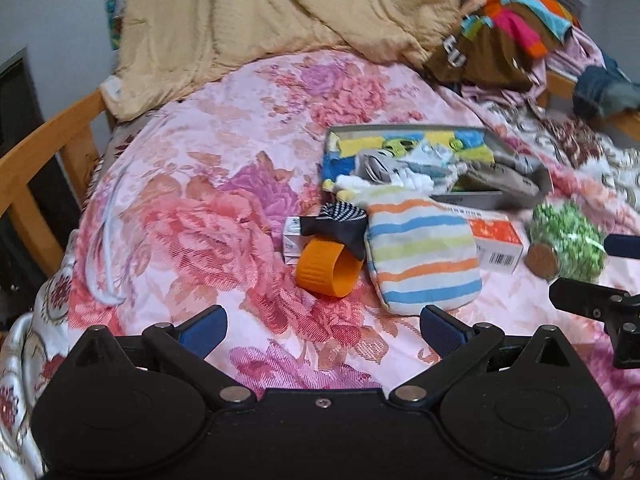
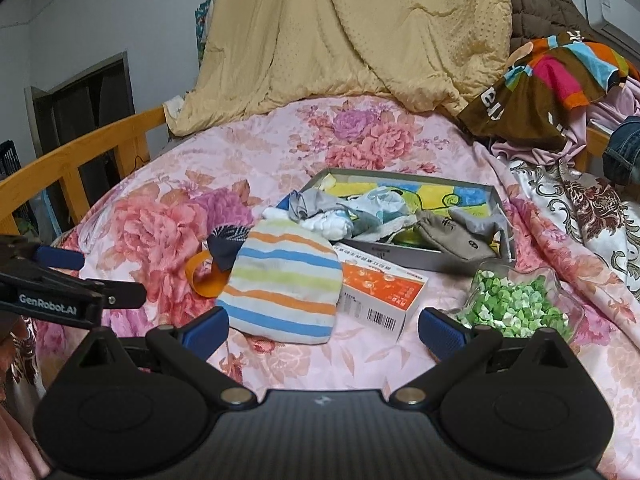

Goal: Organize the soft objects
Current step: 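Withdraw both grippers from the tray toward the striped sock and orange cup, then grasp the orange silicone cup with the left gripper while the right grasps the striped sock, then lift the orange cup with the left gripper while the right carries the striped sock to the tray, then open both grippers to release the orange cup and striped sock in the tray, then withdraw both grippers from the tray toward the black striped sock and white cloth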

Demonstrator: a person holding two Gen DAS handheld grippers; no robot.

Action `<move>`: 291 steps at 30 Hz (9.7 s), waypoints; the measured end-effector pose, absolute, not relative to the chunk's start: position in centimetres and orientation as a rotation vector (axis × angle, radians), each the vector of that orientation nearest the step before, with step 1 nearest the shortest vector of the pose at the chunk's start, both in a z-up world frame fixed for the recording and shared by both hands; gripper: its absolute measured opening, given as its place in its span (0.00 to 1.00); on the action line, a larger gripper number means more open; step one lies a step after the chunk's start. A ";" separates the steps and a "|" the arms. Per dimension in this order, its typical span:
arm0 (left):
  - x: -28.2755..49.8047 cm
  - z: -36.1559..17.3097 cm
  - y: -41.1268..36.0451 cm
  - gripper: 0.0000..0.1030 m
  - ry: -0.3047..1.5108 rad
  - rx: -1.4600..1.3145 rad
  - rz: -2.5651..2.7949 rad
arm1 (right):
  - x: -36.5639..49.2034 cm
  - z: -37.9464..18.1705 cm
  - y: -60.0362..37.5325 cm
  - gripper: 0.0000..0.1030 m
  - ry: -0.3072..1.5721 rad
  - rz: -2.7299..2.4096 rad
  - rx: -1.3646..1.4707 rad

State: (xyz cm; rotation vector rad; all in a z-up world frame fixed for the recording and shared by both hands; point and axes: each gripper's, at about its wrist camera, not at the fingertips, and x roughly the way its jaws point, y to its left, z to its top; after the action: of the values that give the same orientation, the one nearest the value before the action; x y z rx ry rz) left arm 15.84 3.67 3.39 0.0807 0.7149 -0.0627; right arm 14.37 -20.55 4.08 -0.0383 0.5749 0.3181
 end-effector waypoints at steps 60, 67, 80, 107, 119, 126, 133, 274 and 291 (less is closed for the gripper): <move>21.4 -6.7 0.9 0.36 0.455 0.835 -0.336 | 27.2 -1.9 -14.3 0.56 0.886 0.449 0.086; 21.8 -5.7 1.0 0.31 0.534 0.783 -0.305 | 26.9 -1.7 -14.4 0.34 0.877 0.458 0.074; 23.6 -2.7 5.2 0.23 0.715 0.225 -0.302 | 25.6 0.3 -14.7 0.16 0.782 0.469 0.046; 20.3 -2.3 9.1 0.14 0.941 -0.695 -0.309 | 21.1 5.3 -18.6 0.15 0.594 0.505 0.123; 19.2 0.0 7.8 0.14 0.801 -0.764 -0.439 | 19.7 6.8 -21.8 0.15 0.522 0.482 0.186; 20.1 1.1 6.6 0.14 0.733 -0.658 -0.447 | 19.6 7.3 -23.6 0.15 0.507 0.467 0.206; 23.6 3.8 4.3 0.14 0.616 -0.506 -0.475 | 21.6 8.7 -23.9 0.15 0.456 0.438 0.141; 11.9 5.0 3.9 0.99 0.469 -0.117 -0.015 | 12.8 7.2 -24.0 1.00 0.347 0.197 0.041; 13.5 3.5 4.3 0.99 0.604 -0.074 0.077 | 13.8 4.5 -21.4 1.00 0.477 0.255 -0.002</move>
State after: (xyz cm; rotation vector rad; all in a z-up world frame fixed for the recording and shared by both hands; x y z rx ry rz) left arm 13.49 4.35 3.54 -0.0739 0.6043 0.0770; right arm 13.79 -21.35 4.52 -0.0024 0.4774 0.2553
